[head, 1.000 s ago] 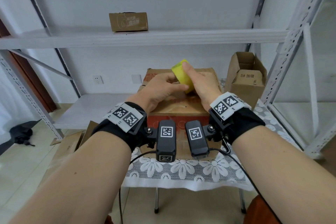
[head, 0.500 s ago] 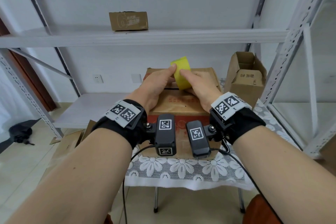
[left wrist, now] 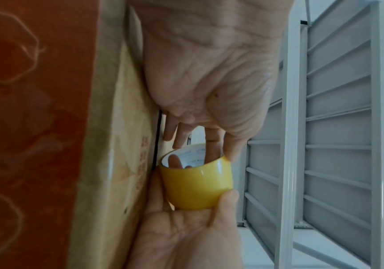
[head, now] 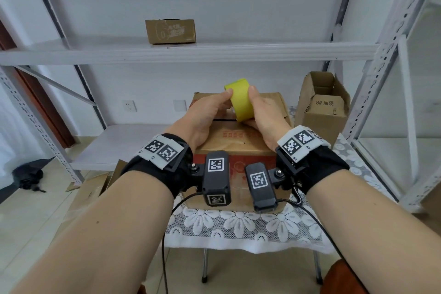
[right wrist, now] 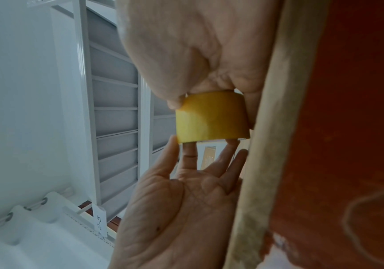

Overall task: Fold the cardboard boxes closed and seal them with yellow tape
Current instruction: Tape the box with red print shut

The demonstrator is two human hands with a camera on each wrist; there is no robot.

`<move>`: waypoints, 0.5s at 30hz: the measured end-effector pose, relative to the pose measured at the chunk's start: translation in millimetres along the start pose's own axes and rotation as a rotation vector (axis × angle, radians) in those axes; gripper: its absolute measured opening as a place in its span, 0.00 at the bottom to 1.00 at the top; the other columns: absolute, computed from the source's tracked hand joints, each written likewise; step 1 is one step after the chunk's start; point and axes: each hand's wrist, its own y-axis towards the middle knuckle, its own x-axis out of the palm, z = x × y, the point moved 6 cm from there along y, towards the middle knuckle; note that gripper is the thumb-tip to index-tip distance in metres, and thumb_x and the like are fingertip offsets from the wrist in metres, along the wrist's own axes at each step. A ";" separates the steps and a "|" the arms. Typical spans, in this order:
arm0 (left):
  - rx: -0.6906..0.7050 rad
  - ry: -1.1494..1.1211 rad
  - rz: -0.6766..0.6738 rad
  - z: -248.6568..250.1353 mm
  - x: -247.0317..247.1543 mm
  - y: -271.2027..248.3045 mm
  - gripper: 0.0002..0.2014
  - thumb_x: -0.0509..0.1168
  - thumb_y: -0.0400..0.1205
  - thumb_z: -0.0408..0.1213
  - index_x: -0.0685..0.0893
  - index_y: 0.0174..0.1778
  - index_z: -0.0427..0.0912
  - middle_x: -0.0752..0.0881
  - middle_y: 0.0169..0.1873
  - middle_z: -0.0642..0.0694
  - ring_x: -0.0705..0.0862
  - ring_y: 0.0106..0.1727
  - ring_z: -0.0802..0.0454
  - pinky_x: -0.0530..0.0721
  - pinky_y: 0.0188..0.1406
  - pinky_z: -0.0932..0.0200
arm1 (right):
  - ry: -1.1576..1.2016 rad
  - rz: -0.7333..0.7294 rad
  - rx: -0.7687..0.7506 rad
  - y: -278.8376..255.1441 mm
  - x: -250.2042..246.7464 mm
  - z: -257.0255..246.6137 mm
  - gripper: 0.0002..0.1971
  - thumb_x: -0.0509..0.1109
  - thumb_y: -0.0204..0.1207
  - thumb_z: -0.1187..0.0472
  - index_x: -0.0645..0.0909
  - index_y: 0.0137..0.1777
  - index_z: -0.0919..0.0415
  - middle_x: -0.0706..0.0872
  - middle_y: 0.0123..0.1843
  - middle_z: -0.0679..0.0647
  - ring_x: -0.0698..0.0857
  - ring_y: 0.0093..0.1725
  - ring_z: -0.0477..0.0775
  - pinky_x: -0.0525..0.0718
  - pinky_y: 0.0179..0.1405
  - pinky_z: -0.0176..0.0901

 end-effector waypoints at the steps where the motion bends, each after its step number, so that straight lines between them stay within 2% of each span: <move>1: -0.004 -0.007 0.010 0.0 -2.2 0.9 0.24 0.64 0.84 0.51 0.86 0.62 0.33 0.89 0.56 0.35 0.86 0.61 0.39 0.84 0.62 0.45 | 0.002 -0.021 0.003 -1.8 1.4 -0.9 0.23 0.54 0.84 0.41 0.83 0.42 0.55 0.88 0.56 0.59 0.85 0.60 0.59 0.78 0.68 0.60; 3: -0.016 -0.019 0.005 0.5 -3.1 1.6 0.26 0.62 0.84 0.52 0.85 0.64 0.32 0.88 0.57 0.32 0.85 0.62 0.38 0.84 0.62 0.44 | -0.019 -0.076 -0.012 -3.5 5.3 -1.2 0.17 0.58 0.84 0.46 0.83 0.45 0.54 0.88 0.58 0.61 0.85 0.60 0.61 0.78 0.68 0.61; 5: -0.022 -0.025 -0.009 0.4 -3.1 2.2 0.27 0.61 0.85 0.53 0.84 0.65 0.30 0.86 0.60 0.30 0.85 0.61 0.36 0.82 0.64 0.41 | -0.073 -0.120 -0.054 -6.3 8.1 -2.4 0.08 0.67 0.81 0.54 0.84 0.49 0.56 0.89 0.54 0.61 0.87 0.55 0.59 0.81 0.65 0.61; 7: -0.015 -0.022 -0.013 -0.2 -2.1 2.2 0.27 0.62 0.84 0.53 0.85 0.63 0.30 0.86 0.59 0.30 0.86 0.57 0.39 0.83 0.62 0.42 | -0.056 -0.124 -0.065 -7.5 7.7 -1.8 0.07 0.72 0.78 0.57 0.86 0.50 0.59 0.90 0.49 0.59 0.87 0.50 0.55 0.83 0.63 0.58; 8: -0.004 -0.015 -0.012 -0.5 -1.9 3.1 0.26 0.63 0.84 0.53 0.86 0.61 0.30 0.87 0.58 0.30 0.86 0.55 0.40 0.83 0.61 0.44 | -0.025 -0.117 -0.062 -7.1 7.1 -1.5 0.08 0.72 0.77 0.55 0.87 0.49 0.58 0.91 0.49 0.58 0.88 0.51 0.55 0.82 0.64 0.58; 11: 0.051 0.028 -0.035 0.5 1.1 2.0 0.19 0.65 0.82 0.50 0.88 0.50 0.34 0.89 0.52 0.35 0.85 0.52 0.43 0.84 0.56 0.50 | 0.028 -0.077 -0.052 -7.2 3.9 -4.7 0.14 0.68 0.79 0.47 0.88 0.43 0.56 0.92 0.48 0.56 0.89 0.54 0.59 0.82 0.65 0.57; 13: 0.062 0.037 -0.073 0.7 3.1 0.2 0.24 0.70 0.78 0.51 0.87 0.55 0.32 0.88 0.56 0.31 0.86 0.53 0.42 0.85 0.56 0.49 | 0.038 -0.053 -0.038 -7.2 2.5 -6.2 0.18 0.63 0.82 0.45 0.87 0.45 0.57 0.91 0.48 0.60 0.89 0.51 0.61 0.83 0.62 0.58; 15: 0.063 0.033 -0.078 0.0 3.2 0.9 0.31 0.73 0.71 0.54 0.85 0.61 0.32 0.84 0.61 0.28 0.85 0.56 0.42 0.83 0.64 0.43 | 0.055 -0.049 -0.027 -8.2 2.4 -8.8 0.20 0.57 0.85 0.46 0.84 0.46 0.59 0.89 0.49 0.62 0.89 0.46 0.61 0.85 0.60 0.57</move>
